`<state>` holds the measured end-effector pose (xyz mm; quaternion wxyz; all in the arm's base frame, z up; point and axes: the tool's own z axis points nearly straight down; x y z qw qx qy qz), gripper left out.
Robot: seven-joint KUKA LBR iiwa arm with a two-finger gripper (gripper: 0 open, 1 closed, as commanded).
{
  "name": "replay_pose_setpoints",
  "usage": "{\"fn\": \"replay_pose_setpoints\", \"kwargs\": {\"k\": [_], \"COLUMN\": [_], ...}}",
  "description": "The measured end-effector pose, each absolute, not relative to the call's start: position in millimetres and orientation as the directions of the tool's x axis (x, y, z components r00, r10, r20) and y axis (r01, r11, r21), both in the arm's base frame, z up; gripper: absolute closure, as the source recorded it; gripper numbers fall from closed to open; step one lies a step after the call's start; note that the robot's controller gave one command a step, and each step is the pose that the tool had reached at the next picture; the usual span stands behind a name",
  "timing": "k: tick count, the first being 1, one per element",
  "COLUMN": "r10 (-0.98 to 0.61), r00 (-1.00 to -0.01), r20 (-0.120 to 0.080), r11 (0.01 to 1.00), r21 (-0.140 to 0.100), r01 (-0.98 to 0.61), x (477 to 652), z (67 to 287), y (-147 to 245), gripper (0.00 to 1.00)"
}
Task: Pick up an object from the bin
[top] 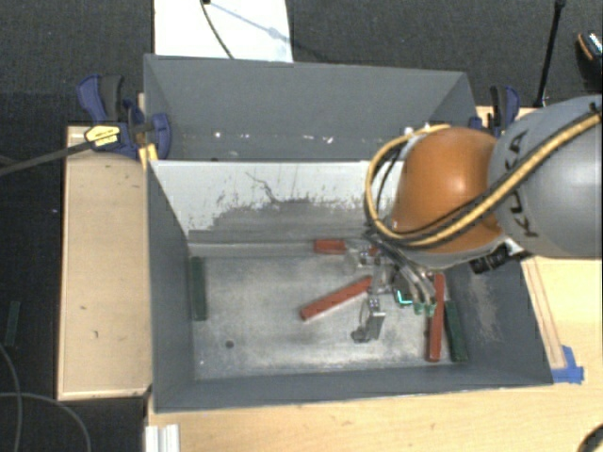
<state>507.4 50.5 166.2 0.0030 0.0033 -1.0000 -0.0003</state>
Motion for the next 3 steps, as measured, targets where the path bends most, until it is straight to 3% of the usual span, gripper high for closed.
{"fn": "replay_pose_setpoints", "kwargs": {"k": [1, 2, 3], "r10": [-0.080, -0.077, -0.084], "r00": [-0.997, -0.997, -0.996], "r20": [0.003, -0.002, -0.012], "r11": [0.997, 0.997, 0.996], "r21": [0.000, 0.001, 0.001], "r01": [-0.080, -0.077, -0.084], "x": [554.5, 554.9, 554.1], "z": [66, 71, 234], "y": [41, 42, 74], "gripper": [0.00, 1.00, 1.00]}}
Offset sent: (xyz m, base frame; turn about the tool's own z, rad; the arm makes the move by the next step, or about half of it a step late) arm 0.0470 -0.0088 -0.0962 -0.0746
